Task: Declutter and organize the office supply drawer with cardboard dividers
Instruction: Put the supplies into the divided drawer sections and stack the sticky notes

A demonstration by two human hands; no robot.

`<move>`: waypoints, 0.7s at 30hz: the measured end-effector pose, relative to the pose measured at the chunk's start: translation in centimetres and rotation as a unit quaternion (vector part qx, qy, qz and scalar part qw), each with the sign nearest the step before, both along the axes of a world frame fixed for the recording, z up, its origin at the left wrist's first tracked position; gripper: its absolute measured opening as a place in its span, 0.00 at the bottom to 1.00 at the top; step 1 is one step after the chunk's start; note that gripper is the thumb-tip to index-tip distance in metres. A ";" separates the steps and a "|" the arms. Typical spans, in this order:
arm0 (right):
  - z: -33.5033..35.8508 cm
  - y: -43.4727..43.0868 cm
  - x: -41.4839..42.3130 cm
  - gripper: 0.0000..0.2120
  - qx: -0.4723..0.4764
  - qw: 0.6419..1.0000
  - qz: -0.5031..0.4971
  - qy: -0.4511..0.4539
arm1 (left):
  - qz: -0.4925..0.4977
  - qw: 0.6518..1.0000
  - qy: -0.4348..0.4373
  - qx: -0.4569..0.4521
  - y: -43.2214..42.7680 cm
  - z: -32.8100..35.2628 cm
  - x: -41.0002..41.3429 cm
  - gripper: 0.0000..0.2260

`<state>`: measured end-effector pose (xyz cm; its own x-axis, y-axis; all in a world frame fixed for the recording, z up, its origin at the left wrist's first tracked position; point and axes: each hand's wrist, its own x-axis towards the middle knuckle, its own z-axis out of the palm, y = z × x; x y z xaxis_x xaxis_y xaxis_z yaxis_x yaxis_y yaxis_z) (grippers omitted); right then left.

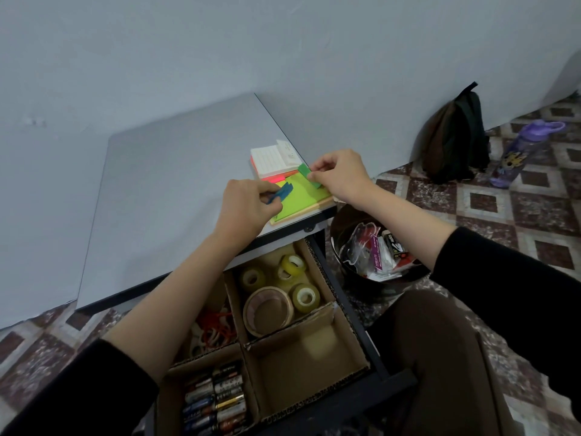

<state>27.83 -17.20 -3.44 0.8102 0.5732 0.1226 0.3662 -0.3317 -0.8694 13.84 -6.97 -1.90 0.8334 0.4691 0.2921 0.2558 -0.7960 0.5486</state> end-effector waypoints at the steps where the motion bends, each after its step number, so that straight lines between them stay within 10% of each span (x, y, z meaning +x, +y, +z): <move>1: 0.2 -0.2 -0.3 0.09 0.001 1.000 0.004 0.006 | 0.006 1.000 -0.002 -0.012 0.0 0.1 -0.4 0.13; 12: 0.0 -3.5 -8.0 0.04 -0.031 0.968 0.188 0.162 | 0.039 0.967 -0.063 -0.243 -0.7 -1.4 -8.3 0.12; 21: -8.4 -4.2 -15.3 0.06 -0.192 0.919 0.298 0.171 | 0.042 0.970 0.060 -0.233 -0.2 -8.7 -15.1 0.10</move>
